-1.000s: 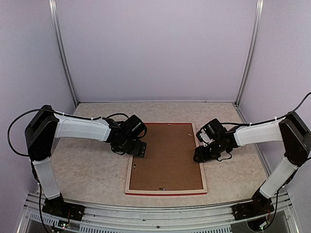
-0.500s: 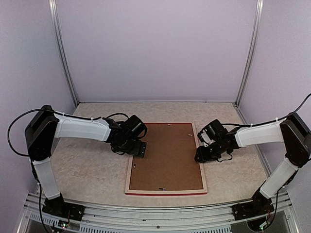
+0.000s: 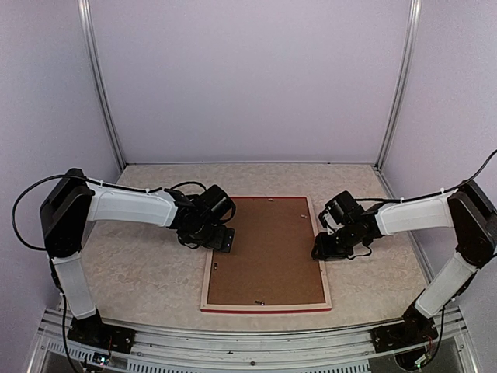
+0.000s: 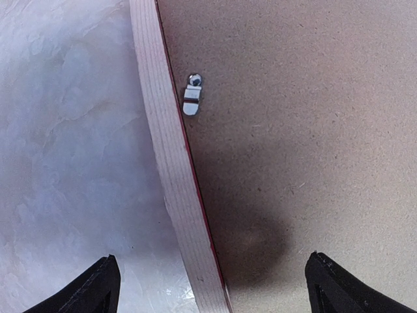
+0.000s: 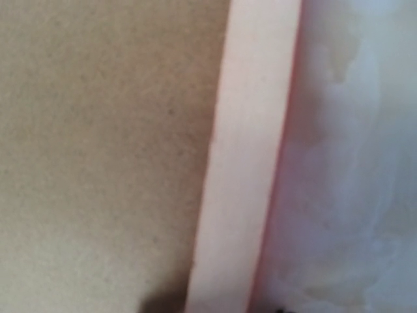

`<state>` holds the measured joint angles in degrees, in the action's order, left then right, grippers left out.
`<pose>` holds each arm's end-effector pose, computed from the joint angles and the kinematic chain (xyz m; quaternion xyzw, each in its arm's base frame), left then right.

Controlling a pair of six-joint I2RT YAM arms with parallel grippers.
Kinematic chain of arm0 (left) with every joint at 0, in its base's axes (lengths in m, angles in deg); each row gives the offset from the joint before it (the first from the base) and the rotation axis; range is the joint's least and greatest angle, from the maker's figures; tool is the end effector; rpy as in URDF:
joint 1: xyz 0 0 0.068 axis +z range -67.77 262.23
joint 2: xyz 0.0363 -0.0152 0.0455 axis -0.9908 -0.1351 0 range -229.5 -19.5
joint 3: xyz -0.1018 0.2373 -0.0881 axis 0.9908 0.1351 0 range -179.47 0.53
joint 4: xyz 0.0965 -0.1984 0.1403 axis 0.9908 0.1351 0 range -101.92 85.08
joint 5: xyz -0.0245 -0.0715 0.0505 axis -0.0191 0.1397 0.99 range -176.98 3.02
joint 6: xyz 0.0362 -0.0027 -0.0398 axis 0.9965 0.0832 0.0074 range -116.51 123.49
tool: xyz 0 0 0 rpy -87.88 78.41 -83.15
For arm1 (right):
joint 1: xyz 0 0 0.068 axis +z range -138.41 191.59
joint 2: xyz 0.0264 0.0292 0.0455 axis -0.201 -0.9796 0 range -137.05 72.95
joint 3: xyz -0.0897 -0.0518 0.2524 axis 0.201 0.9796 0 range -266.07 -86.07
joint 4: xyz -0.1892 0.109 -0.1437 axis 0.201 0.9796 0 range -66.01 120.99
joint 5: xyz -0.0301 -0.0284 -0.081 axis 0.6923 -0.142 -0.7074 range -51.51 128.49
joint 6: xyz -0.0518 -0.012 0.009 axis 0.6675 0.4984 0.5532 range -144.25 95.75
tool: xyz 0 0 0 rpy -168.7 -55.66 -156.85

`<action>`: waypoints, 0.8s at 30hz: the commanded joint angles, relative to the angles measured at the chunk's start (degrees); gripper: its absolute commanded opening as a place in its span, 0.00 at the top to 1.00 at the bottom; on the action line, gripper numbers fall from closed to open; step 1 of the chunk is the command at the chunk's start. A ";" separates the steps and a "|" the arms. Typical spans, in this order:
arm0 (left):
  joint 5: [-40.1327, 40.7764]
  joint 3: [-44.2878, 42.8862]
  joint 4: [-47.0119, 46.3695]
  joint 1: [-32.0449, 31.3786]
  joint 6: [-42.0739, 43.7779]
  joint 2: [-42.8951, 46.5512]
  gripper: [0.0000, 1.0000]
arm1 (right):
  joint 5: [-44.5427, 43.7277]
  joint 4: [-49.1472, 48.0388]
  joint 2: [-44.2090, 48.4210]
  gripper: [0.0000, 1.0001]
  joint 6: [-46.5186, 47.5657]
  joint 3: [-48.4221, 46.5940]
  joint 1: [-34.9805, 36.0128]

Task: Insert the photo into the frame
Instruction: Press the fastener onto the backboard.

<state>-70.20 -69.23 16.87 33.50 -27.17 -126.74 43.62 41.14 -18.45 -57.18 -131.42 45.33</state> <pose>0.2535 -0.2733 0.1653 0.1225 0.9609 -0.0200 0.2477 0.2385 0.1631 0.1449 -0.0172 0.9717 0.1635 0.1695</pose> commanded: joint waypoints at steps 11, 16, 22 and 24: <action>0.89 -0.55 0.08 -0.58 0.50 -0.69 0.02 | 1.16 3.42 -4.75 0.61 -4.85 1.91 -0.45; 1.04 -0.25 -0.05 -0.66 0.43 -0.61 0.02 | 1.06 3.64 -4.59 0.64 -4.95 2.10 -0.43; 1.26 0.36 -0.10 -0.67 0.25 -0.16 0.02 | 1.28 3.60 -4.66 0.69 -4.65 2.99 -0.60; 1.29 0.62 -0.14 -0.65 0.24 -0.01 0.02 | 1.32 3.68 -4.38 0.71 -4.48 3.34 -0.69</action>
<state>-69.98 -69.21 16.85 33.24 -27.12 -126.74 44.40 39.87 -19.63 -61.50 -131.85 45.13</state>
